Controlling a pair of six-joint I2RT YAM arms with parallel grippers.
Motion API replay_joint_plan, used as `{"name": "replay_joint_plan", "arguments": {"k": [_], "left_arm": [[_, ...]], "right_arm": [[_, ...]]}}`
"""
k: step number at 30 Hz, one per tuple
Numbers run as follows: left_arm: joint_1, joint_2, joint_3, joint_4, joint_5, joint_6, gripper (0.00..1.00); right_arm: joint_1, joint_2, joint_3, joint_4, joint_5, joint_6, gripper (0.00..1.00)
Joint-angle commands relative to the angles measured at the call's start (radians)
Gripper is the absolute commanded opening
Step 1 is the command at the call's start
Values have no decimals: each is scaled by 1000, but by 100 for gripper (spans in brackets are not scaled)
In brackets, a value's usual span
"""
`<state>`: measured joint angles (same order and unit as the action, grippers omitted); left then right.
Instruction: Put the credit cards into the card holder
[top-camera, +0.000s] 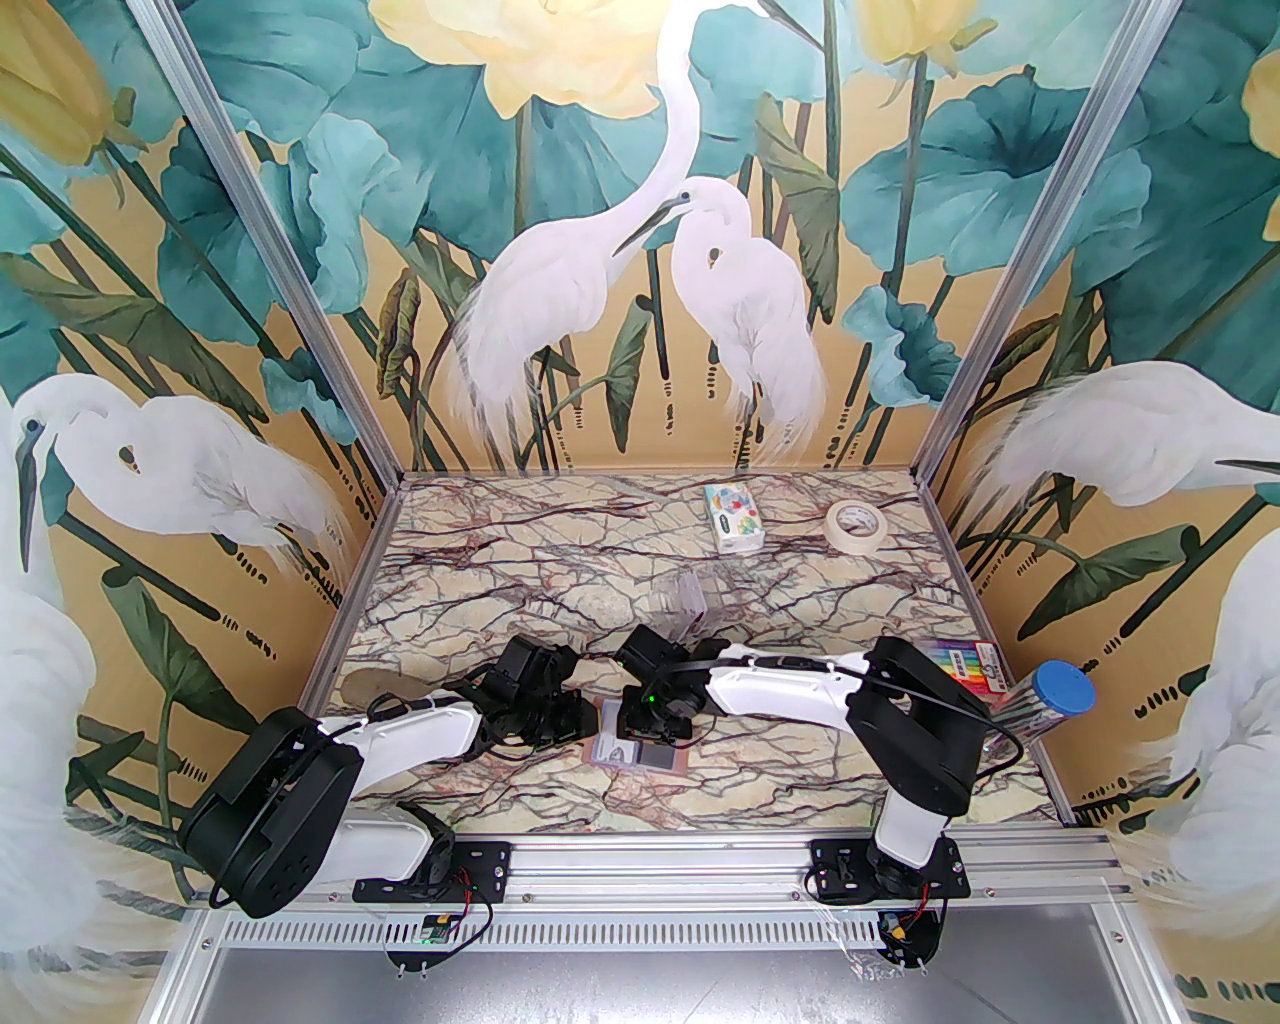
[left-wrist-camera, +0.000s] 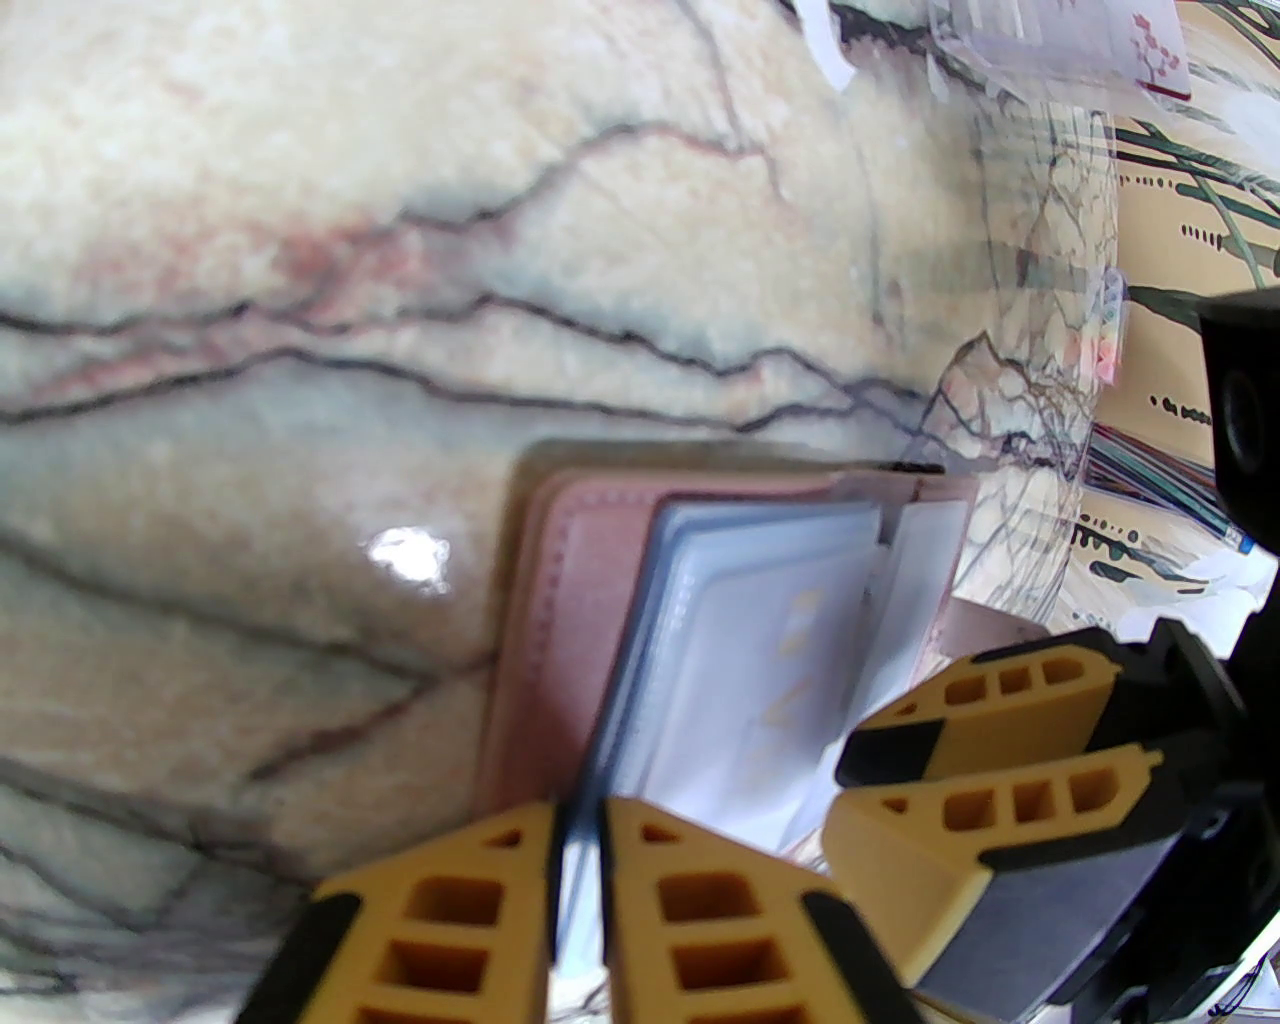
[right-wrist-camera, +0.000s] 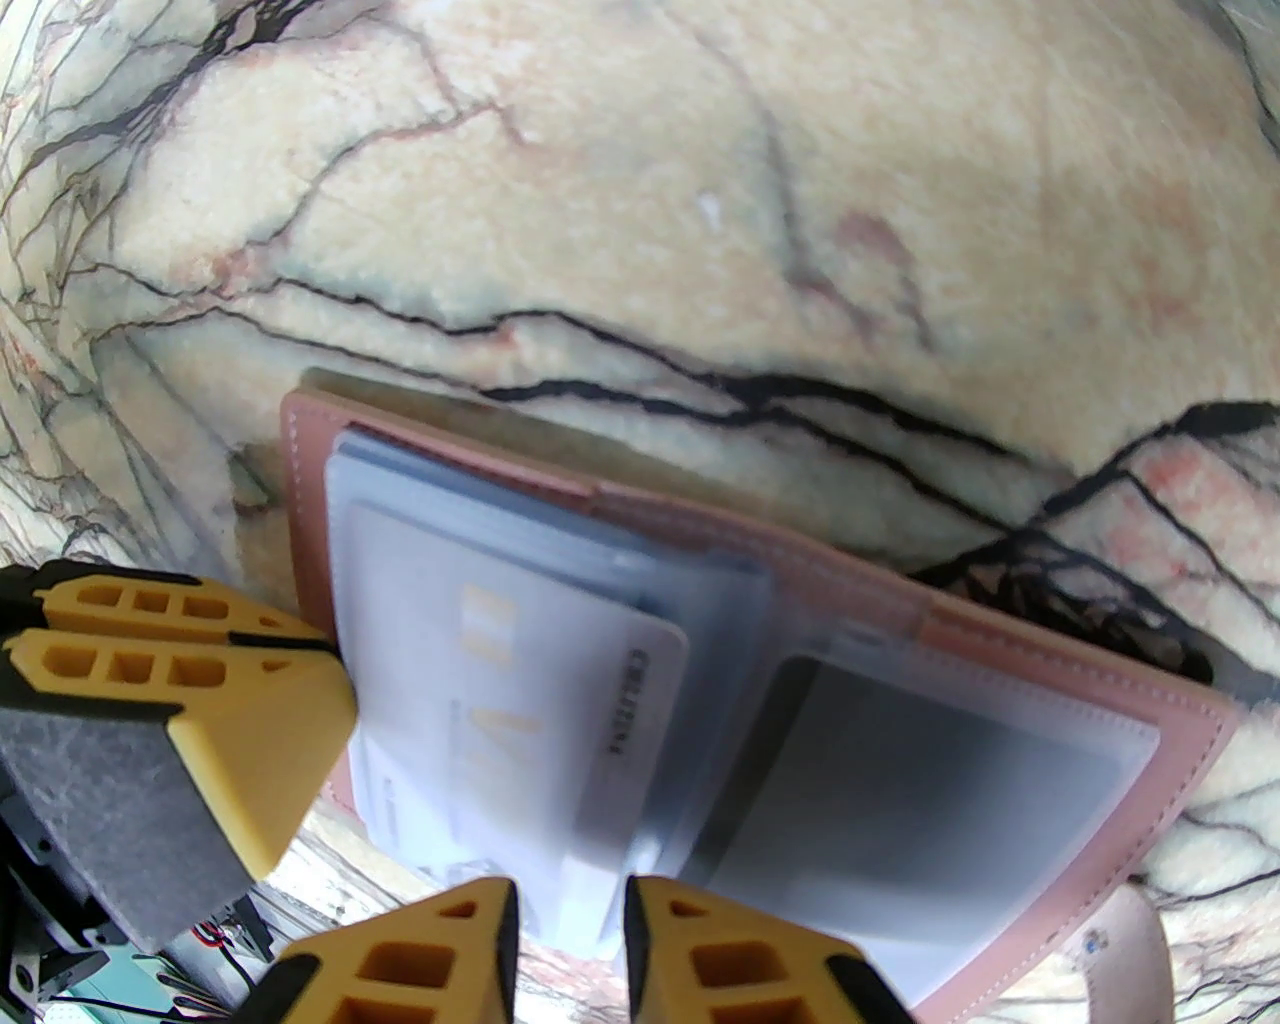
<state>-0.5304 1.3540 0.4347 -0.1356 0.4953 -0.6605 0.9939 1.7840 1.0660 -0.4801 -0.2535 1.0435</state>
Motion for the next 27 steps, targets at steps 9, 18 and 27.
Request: {"name": "replay_joint_plan", "arguments": {"k": [9,18,27], "left_arm": [[-14,13,-24,-39,-38,9,15],[-13,17,-25,-37,-37,10,14],[-13,16,-25,-38,-35,7,15]], "right_arm": [[8,27,22,-11,12,10,24],[12,36,35,-3,2,8,21],[22,44,50,3,-9,7,19]]}}
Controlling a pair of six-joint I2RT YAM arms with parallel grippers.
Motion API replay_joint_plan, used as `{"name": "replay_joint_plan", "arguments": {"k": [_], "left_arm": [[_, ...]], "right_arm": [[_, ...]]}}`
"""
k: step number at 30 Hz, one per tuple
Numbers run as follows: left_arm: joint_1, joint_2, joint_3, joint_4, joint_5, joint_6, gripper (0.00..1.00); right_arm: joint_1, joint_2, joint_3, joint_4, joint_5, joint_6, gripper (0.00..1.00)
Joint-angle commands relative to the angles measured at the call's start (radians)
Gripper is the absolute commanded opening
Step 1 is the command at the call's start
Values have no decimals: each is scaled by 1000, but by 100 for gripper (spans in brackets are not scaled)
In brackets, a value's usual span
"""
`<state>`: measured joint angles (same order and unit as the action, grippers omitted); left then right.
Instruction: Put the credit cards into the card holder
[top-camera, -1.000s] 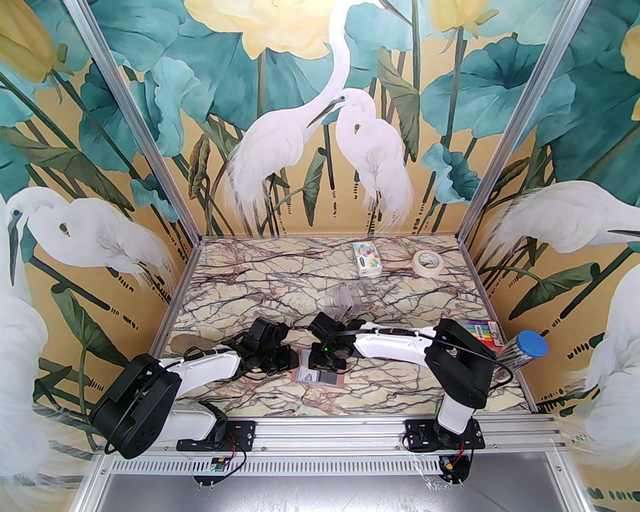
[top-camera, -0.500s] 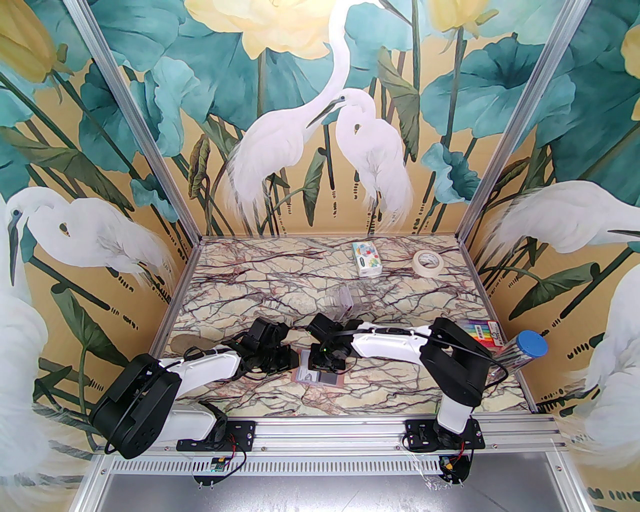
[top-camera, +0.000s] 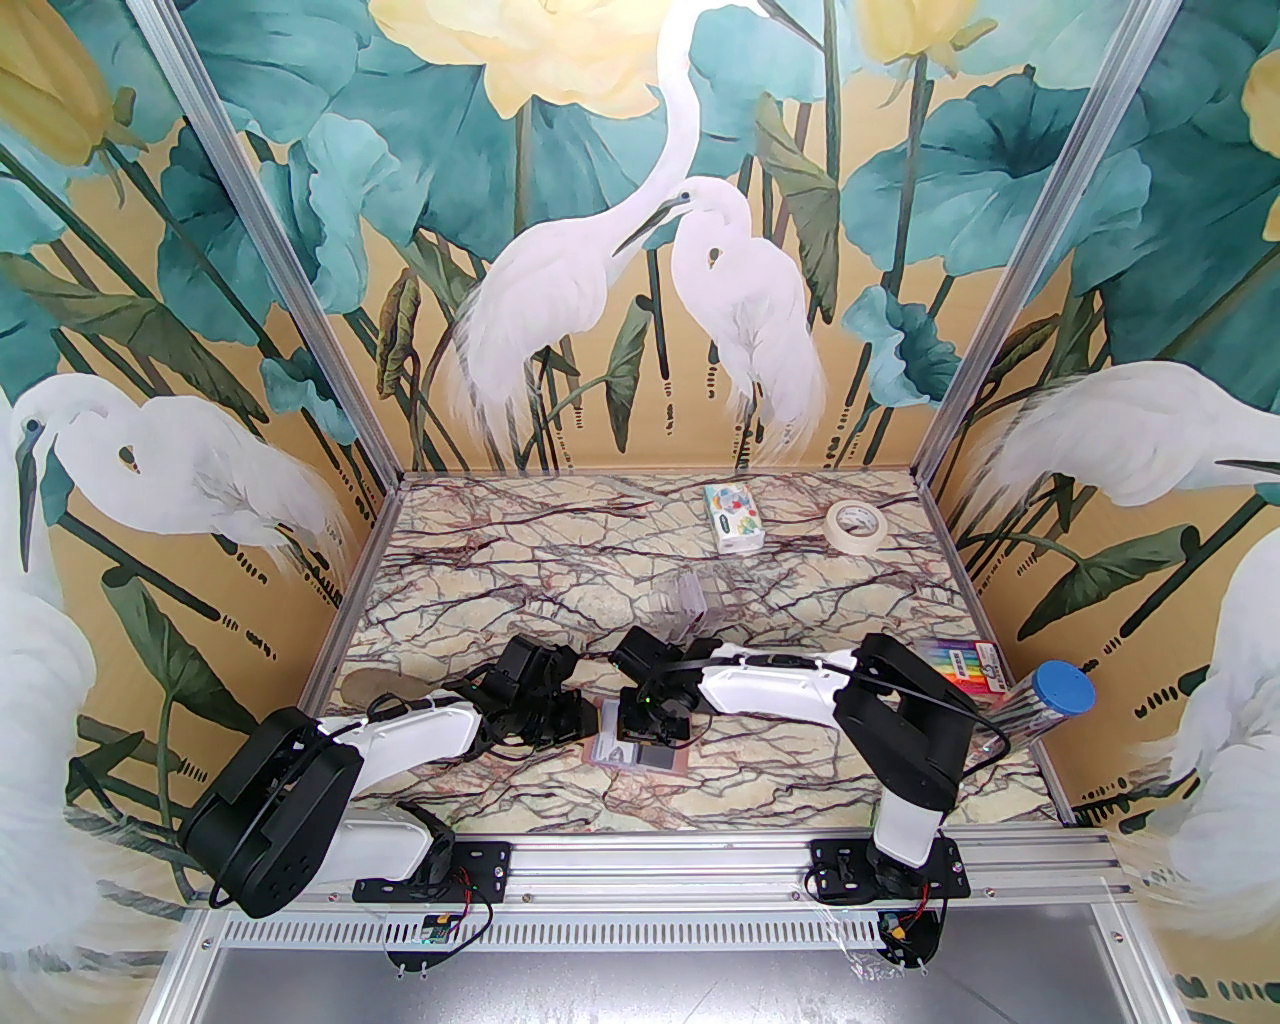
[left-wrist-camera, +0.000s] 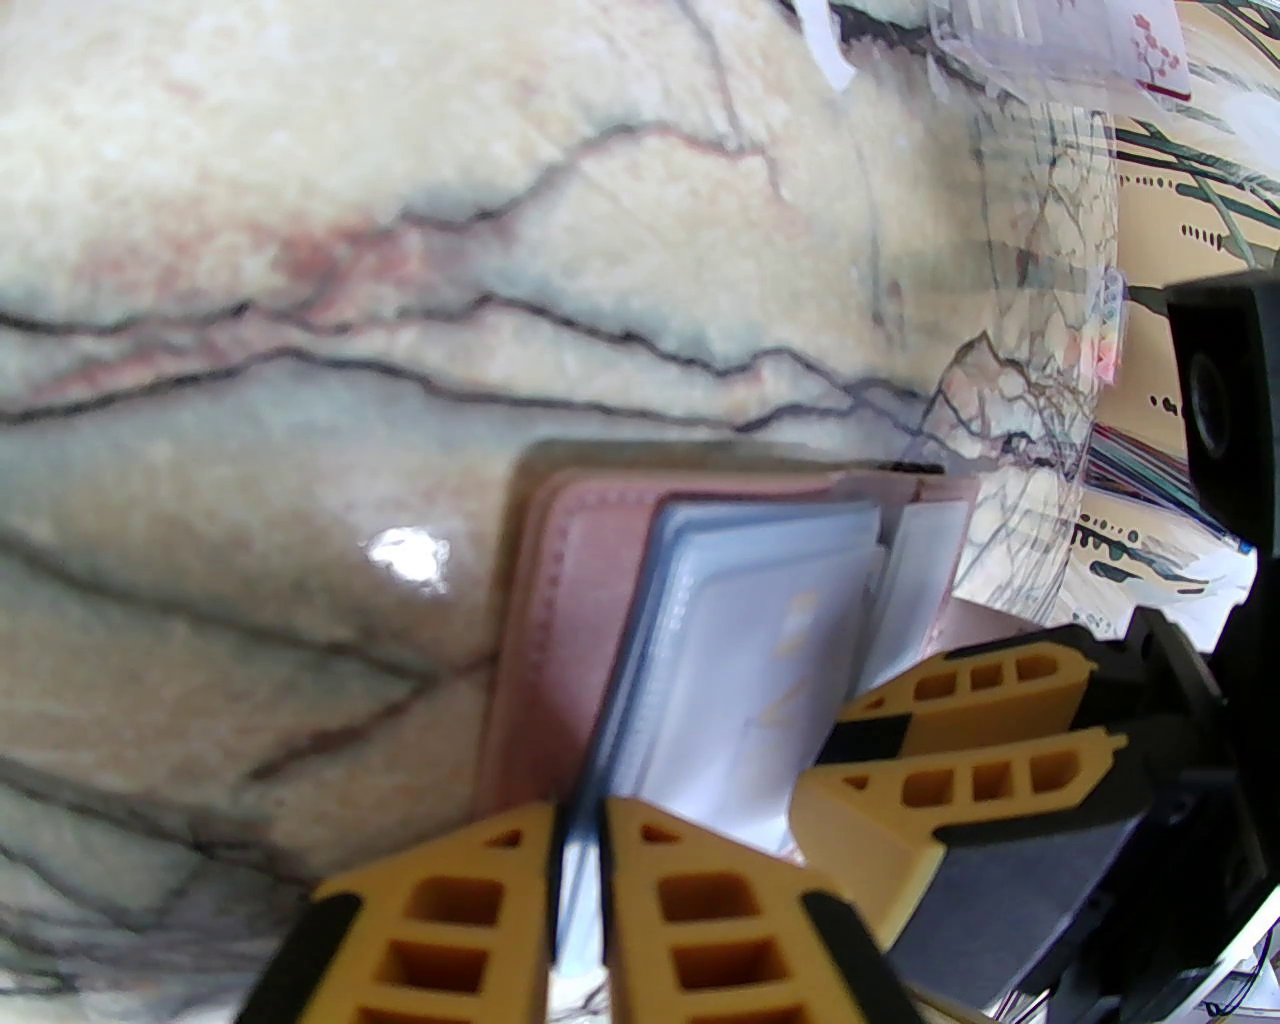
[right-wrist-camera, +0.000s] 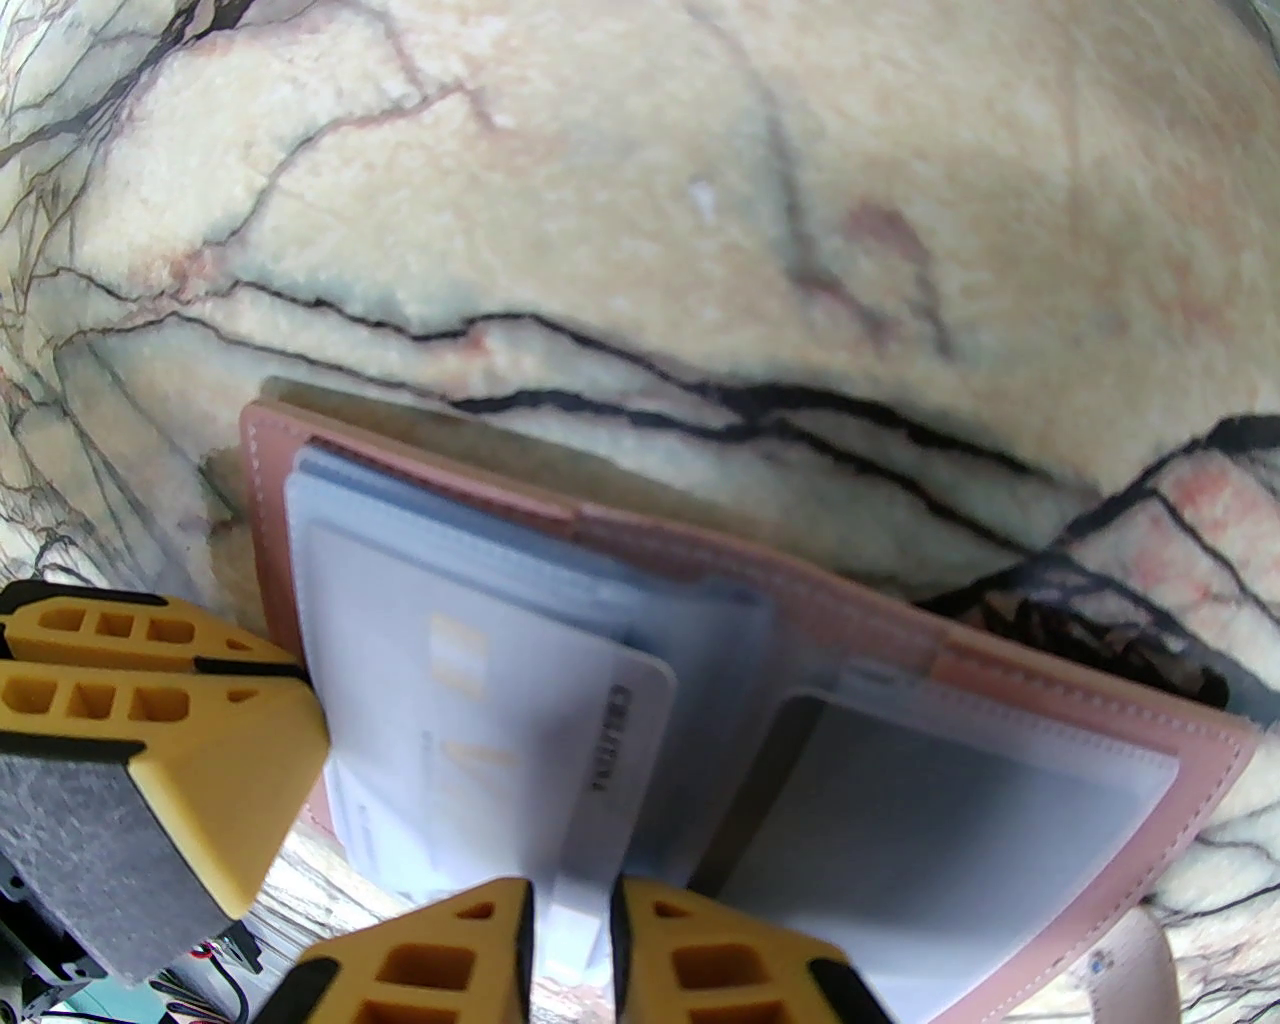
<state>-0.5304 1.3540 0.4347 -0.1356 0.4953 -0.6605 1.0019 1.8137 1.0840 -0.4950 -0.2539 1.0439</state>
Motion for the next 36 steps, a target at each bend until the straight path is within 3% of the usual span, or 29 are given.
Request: {"name": "replay_joint_plan", "arguments": {"k": [1,15,22,29,36], "left_arm": [[-13,16,-27,-38,-35,8,14],[-13,7,-26,-41,-35,7,15],[-13,-70,4,-105,-52,7,19],[-14,-131,30,-159,-69,10,25],[-13,-166,25,-180,-89,9,23]], "right_arm": [[15,14,33,19,-10,8,19],[15,6,46,7,0,5,20],[15,-59,16,-53,47,-19,28],[14,-93,-16,-32,57,-27,29],[6,-61,-5,-22,81,-25,21]]}}
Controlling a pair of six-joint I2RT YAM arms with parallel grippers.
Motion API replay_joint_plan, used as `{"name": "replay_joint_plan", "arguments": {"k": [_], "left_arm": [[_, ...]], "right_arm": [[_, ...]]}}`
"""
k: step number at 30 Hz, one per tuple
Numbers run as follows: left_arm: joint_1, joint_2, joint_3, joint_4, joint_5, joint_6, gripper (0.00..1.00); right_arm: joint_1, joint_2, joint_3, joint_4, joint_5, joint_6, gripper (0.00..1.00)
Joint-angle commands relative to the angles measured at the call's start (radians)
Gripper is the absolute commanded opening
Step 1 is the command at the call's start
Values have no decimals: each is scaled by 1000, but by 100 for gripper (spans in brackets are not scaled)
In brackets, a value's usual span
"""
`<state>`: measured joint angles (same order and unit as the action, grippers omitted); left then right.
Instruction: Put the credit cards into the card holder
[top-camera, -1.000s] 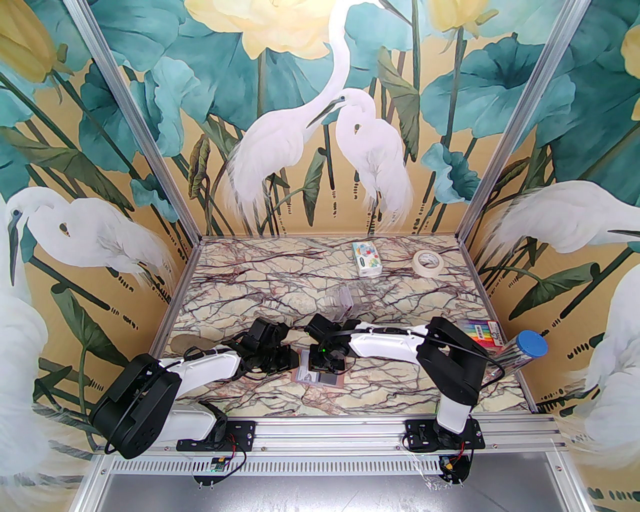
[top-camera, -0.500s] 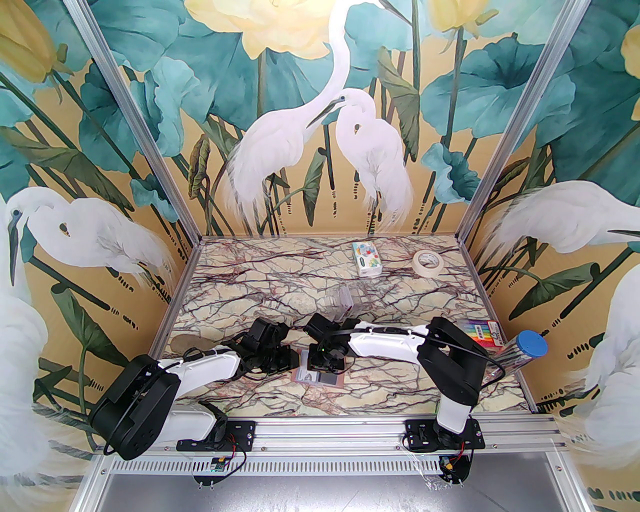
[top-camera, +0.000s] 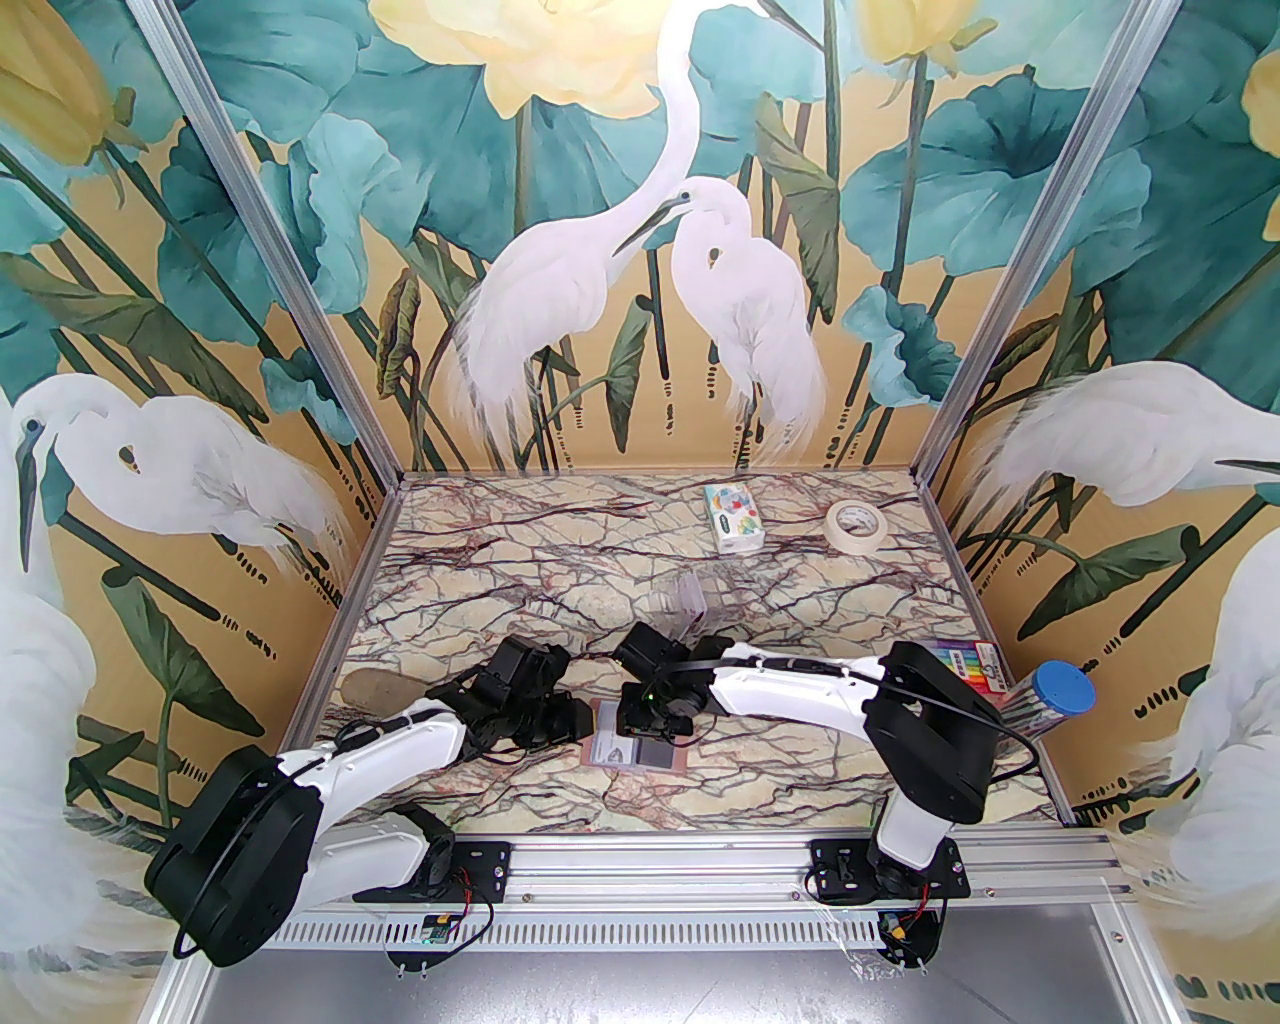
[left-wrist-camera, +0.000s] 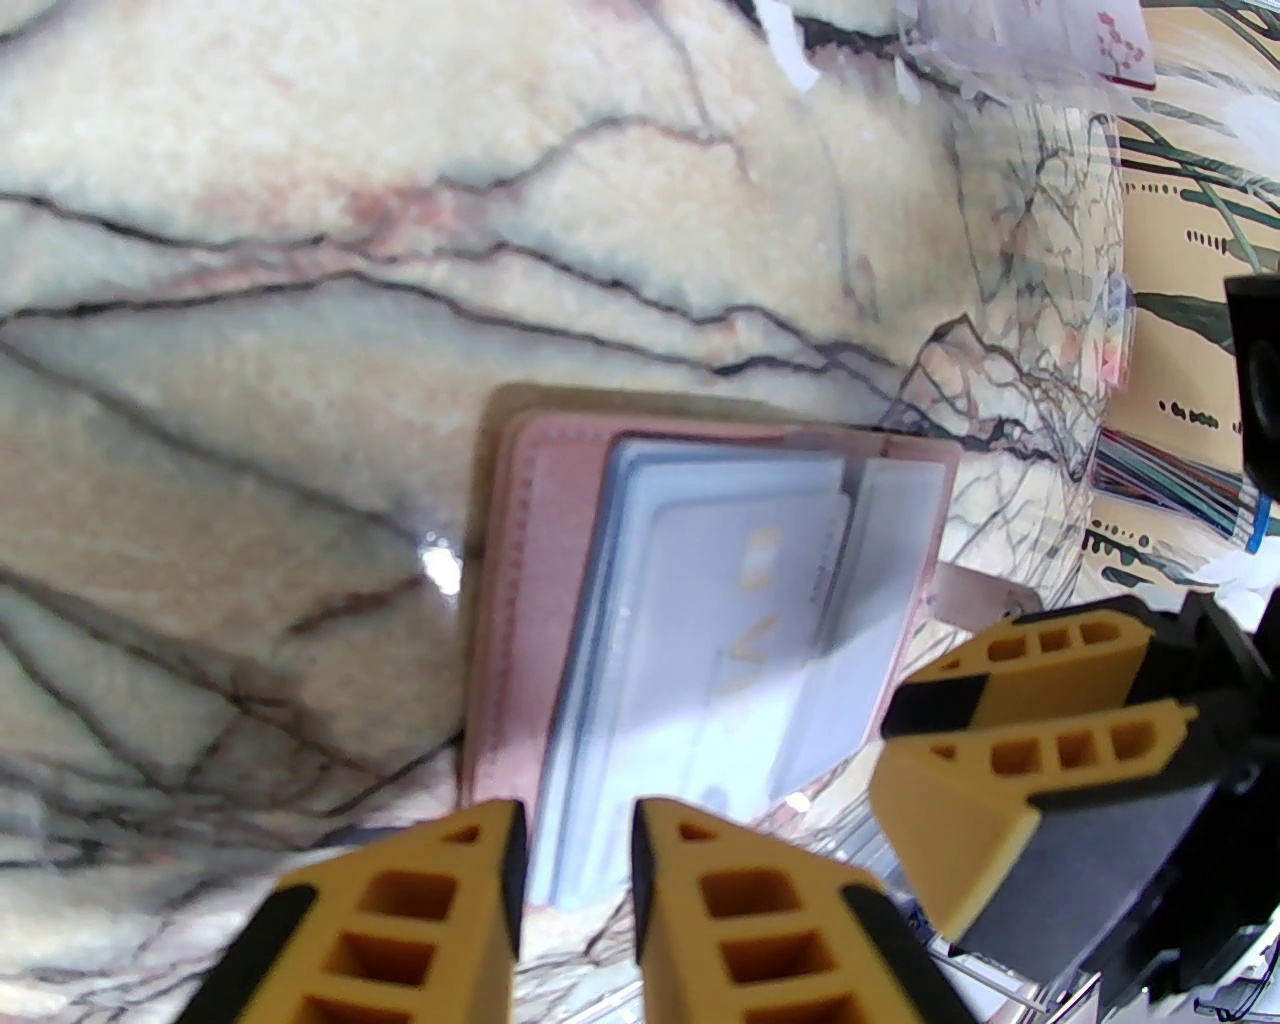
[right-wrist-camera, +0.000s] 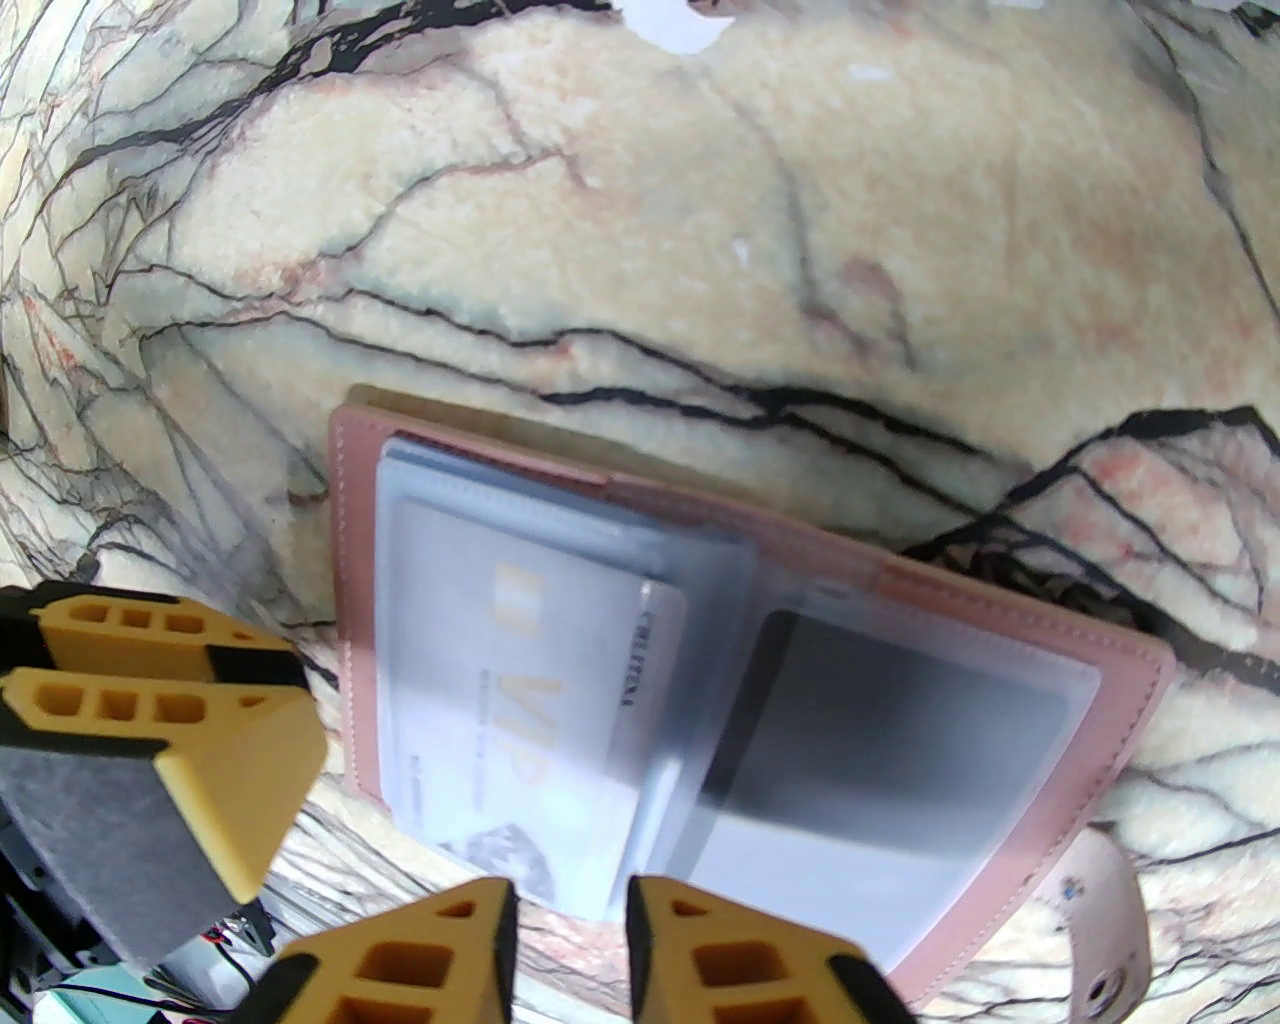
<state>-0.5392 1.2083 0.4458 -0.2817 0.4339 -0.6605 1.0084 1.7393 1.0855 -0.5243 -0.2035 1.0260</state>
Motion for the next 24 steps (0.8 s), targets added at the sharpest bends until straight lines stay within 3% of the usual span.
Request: {"name": "replay_joint_plan", "arguments": {"k": [1,24], "left_arm": [[-5,-20,13,-33,-28,8,22],[-5,56,-16,25,-3,2,15]], "right_arm": [[-1,19,-5,5,35,-5,21],[-1,83,-1,35,15,-5,14]]}}
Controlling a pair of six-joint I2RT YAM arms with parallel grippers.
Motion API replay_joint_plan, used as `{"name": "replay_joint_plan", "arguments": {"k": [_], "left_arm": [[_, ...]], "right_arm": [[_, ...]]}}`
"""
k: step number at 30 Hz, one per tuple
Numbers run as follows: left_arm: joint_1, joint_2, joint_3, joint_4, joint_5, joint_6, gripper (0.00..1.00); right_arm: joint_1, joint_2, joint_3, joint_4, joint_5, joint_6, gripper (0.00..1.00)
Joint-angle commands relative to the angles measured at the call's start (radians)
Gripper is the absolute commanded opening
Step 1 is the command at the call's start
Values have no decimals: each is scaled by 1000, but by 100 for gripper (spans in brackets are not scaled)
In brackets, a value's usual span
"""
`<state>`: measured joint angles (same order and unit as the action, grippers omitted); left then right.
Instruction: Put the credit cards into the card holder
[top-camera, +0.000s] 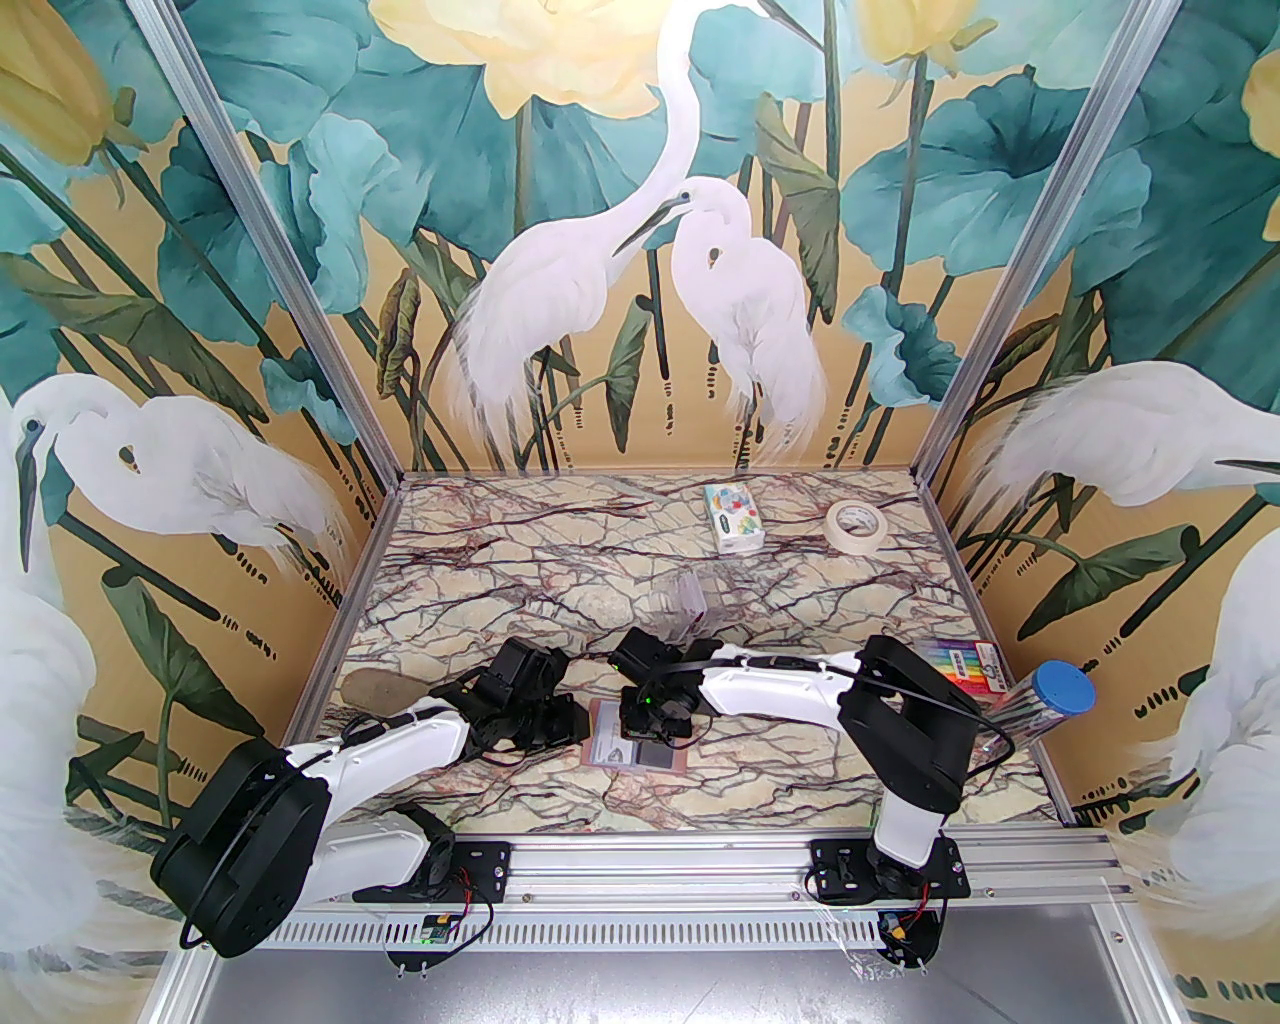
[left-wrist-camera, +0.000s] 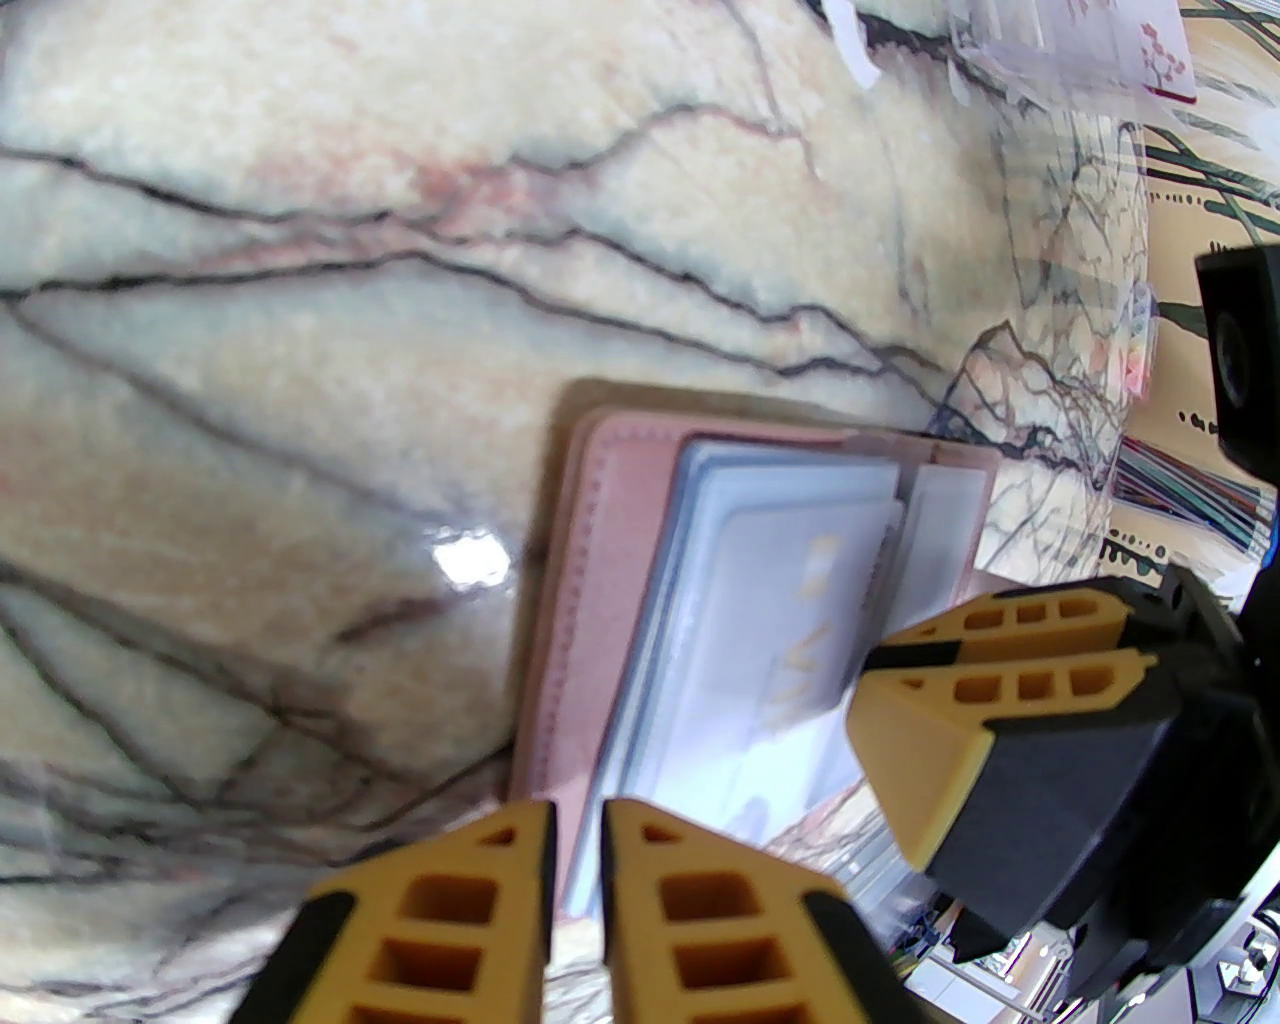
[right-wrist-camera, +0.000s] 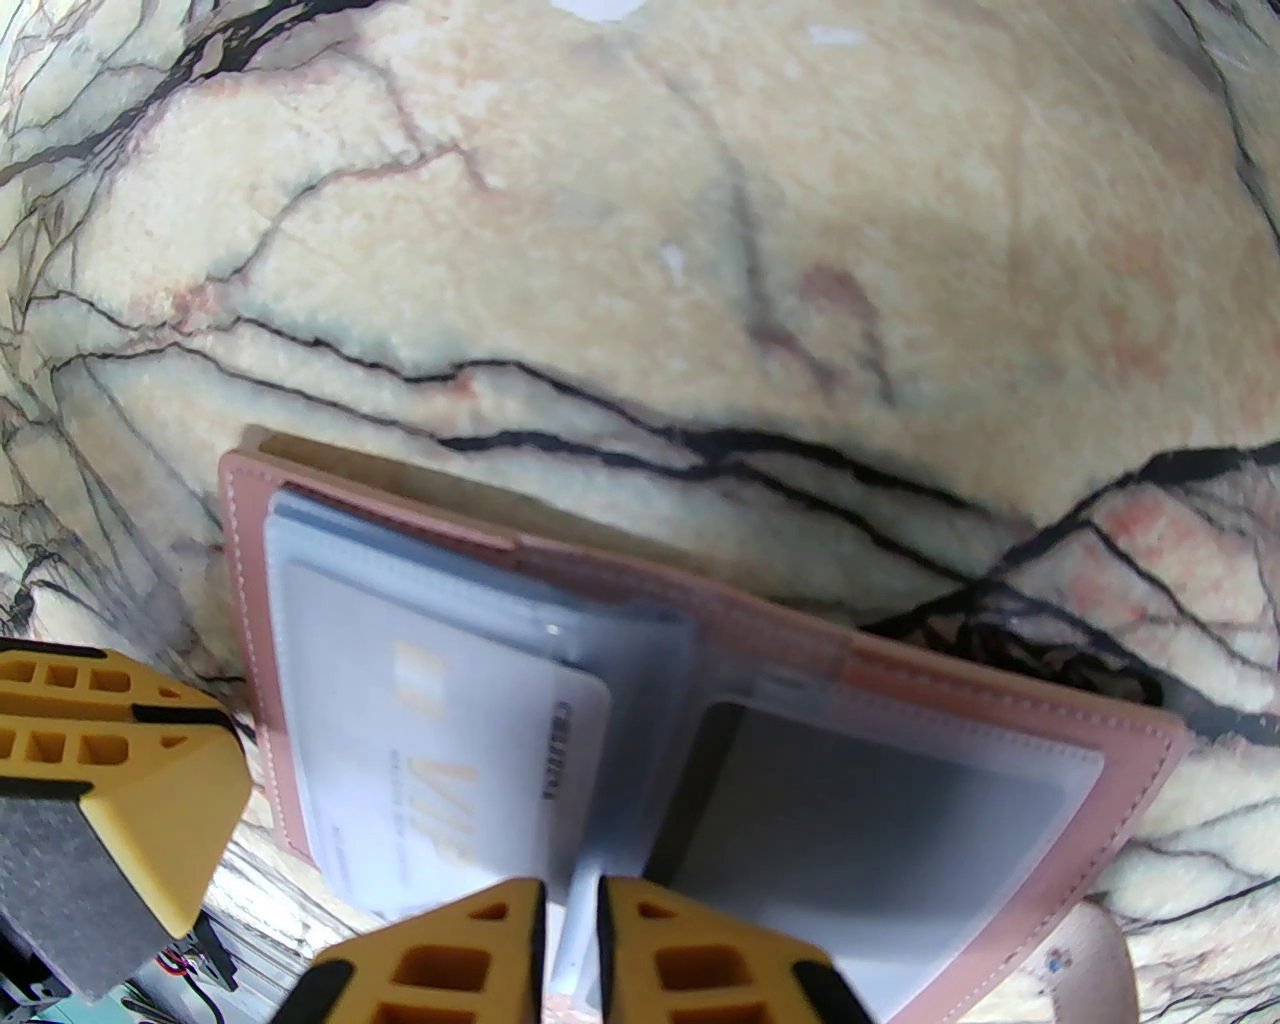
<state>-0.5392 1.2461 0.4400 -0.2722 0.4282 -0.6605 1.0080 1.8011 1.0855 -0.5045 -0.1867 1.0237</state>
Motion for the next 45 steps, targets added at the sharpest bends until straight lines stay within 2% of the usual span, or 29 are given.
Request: {"name": "replay_joint_plan", "arguments": {"k": [1,17,31,45], "left_arm": [[-5,18,-9,16,1,1,15],[-5,19,-15,16,0,2,14],[-5,-10,0,7,11,-7,14],[-5,-43,15,23,51,-25,27]], "right_arm": [[0,23,-2,15,-2,-2,14],[0,26,-21,23,-1,6,7],[-1,34,-45,35,1,11,6],[0,37,-52,40,-1,7,6]]}}
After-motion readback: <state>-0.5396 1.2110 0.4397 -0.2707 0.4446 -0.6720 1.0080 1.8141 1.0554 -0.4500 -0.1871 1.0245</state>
